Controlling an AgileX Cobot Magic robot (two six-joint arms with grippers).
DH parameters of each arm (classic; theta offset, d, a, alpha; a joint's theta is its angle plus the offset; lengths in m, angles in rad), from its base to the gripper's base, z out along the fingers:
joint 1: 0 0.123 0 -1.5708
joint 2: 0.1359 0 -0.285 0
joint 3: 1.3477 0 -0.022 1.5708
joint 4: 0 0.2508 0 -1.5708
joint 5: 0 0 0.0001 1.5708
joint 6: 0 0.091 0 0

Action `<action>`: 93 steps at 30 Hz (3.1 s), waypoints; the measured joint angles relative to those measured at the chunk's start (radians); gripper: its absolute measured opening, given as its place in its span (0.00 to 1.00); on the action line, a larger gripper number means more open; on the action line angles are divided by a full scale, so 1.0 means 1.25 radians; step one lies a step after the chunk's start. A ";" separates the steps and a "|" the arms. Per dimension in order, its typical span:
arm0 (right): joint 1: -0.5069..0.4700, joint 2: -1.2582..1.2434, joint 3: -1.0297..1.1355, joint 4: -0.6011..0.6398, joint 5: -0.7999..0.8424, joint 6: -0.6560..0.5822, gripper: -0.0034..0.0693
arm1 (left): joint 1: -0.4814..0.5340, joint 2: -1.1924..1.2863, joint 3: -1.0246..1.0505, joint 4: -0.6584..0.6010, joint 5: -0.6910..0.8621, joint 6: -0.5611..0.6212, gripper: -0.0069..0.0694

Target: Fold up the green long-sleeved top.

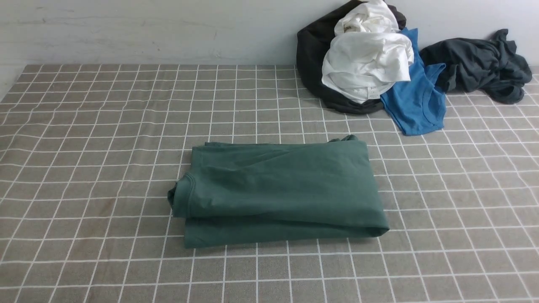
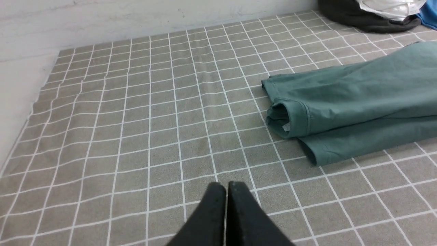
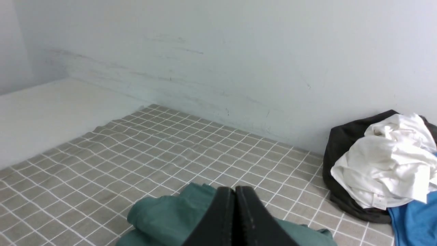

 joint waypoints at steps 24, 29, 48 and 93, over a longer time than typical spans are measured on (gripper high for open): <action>0.000 -0.023 0.031 -0.022 0.116 0.024 0.03 | 0.000 -0.001 0.009 -0.008 -0.001 0.000 0.08; 0.000 -0.023 0.061 0.030 0.077 0.026 0.03 | 0.000 -0.001 0.009 -0.008 -0.001 0.000 0.08; -0.479 -0.313 0.559 -0.032 -0.209 0.240 0.03 | 0.000 -0.001 0.009 -0.008 -0.001 0.000 0.08; -0.491 -0.318 0.558 -0.081 -0.119 0.198 0.03 | 0.000 -0.001 0.009 -0.008 -0.001 0.000 0.08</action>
